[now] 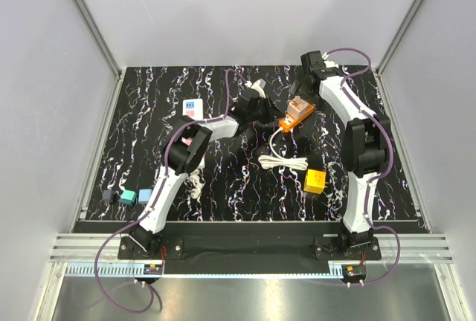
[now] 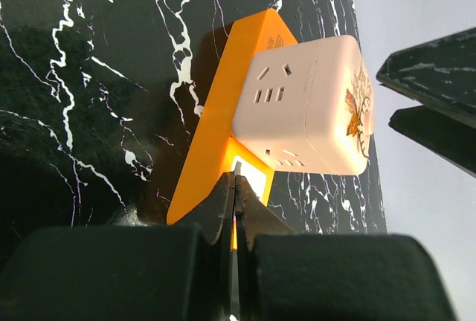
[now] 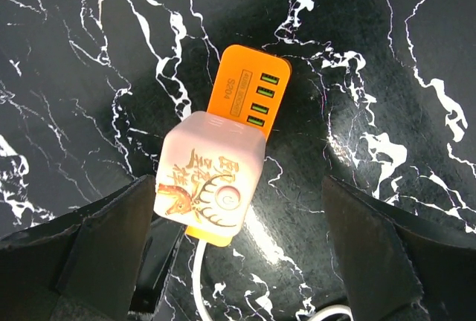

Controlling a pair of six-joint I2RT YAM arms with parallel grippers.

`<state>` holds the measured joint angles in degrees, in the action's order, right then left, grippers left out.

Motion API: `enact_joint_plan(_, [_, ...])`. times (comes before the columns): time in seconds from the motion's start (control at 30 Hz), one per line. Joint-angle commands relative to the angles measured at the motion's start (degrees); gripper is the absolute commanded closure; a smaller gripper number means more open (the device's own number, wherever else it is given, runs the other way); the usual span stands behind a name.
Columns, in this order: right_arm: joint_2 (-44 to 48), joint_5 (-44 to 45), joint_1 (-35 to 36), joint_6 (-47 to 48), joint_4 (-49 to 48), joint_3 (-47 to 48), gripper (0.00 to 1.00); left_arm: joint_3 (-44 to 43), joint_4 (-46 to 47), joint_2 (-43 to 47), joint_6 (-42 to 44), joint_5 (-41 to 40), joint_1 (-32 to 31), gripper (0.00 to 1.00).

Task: Pull the plug off the socket

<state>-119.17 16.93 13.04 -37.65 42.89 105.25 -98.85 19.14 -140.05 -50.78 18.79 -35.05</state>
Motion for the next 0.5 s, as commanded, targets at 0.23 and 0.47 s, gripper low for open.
enact_joint_plan(0.23, [-3.3, 4.6, 3.7, -3.0, 1.5, 5.6, 0.0, -0.1, -3.8, 0.9, 3.4, -1.7, -0.5, 1.0])
enact_joint_plan(0.47, [-4.9, 5.3, 4.5, -5.7, 1.4, 4.5, 0.01, 0.7, -2.3, 1.1, 3.6, 0.7, -0.7, 1.0])
